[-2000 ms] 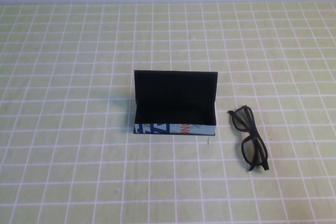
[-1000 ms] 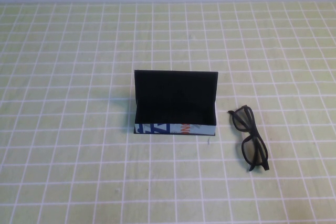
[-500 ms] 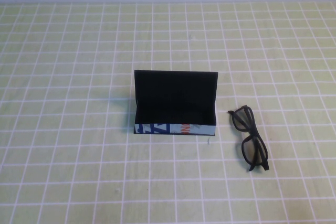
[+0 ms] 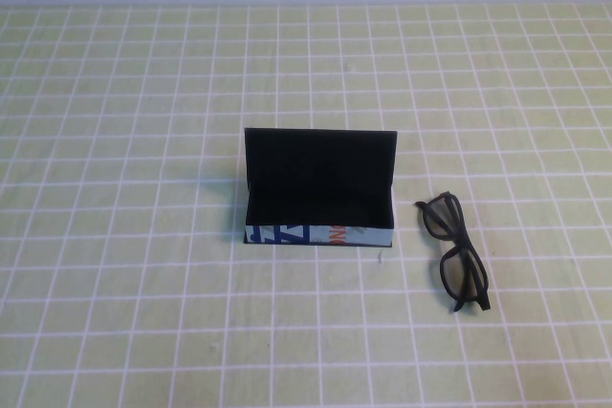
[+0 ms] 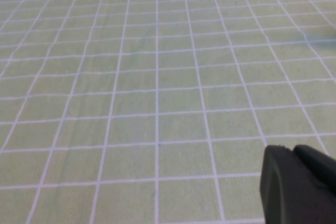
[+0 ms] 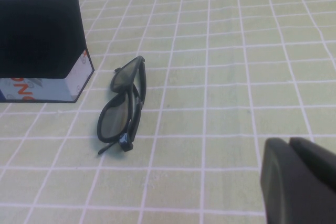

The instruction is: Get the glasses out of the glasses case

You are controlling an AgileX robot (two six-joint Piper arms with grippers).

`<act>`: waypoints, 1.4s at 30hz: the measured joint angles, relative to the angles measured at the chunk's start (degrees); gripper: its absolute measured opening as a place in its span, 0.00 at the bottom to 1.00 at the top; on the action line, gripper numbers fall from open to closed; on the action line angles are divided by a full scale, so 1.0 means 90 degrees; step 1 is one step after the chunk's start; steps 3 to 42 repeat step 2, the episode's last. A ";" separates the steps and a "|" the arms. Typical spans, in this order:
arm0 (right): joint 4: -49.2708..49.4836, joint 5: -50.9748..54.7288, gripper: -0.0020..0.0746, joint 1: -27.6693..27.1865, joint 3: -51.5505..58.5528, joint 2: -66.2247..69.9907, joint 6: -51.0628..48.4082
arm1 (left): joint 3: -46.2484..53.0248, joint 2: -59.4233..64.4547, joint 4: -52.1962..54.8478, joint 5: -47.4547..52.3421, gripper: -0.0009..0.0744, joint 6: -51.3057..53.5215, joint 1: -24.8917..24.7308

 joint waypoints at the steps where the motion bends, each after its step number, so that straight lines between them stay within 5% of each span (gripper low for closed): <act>1: 0.0000 0.0000 0.00 0.0000 0.0000 0.0000 0.0000 | 0.0000 0.0000 0.0000 0.0000 0.01 0.0000 0.0000; 42: 0.0000 0.0000 0.00 0.0000 0.0000 0.0000 0.0000 | 0.0000 0.0000 0.0000 0.0000 0.01 0.0000 0.0000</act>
